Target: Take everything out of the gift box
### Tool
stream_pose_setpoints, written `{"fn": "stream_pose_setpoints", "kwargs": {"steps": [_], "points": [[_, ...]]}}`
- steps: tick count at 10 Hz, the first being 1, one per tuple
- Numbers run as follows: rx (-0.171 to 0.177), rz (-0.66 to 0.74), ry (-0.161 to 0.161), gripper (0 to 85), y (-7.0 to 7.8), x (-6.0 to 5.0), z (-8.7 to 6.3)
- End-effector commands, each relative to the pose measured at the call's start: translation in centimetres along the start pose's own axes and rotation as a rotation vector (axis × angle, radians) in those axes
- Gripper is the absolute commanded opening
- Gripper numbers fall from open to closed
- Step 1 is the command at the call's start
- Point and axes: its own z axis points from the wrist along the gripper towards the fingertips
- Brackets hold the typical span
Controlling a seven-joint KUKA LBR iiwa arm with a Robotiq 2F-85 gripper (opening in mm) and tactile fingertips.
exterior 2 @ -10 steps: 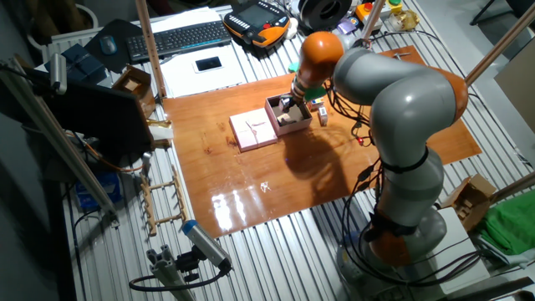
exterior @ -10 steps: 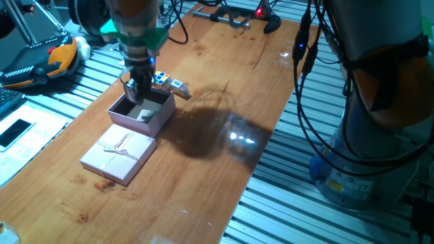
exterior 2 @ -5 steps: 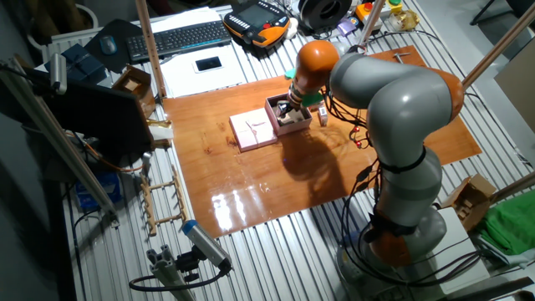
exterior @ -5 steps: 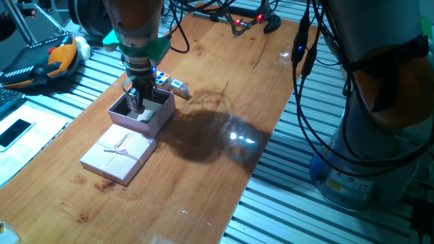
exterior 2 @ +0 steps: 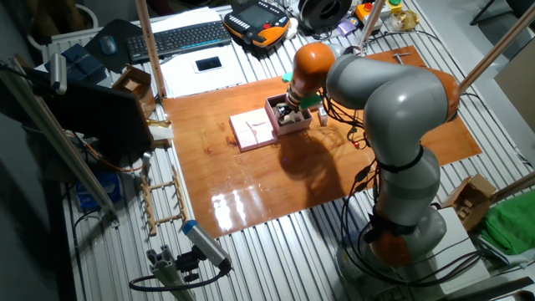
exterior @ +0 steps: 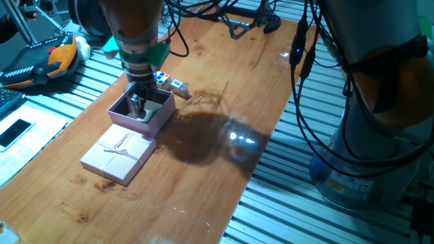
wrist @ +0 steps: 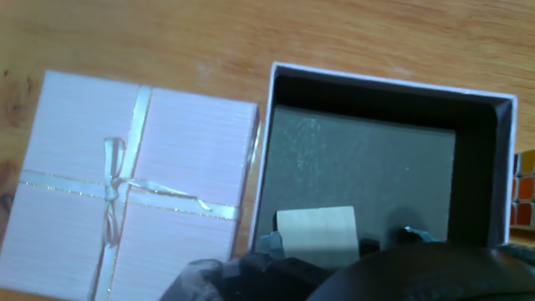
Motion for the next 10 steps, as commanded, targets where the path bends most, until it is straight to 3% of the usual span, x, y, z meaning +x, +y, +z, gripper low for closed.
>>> {"fn": "stream_pose_setpoints", "kwargs": {"steps": [1, 10], "points": [[-0.006, -0.002, -0.001, 70.3, -0.2, 0.1, 0.4], [-0.007, 0.008, -0.002, 70.7, -0.1, 0.5, 1.5]]}}
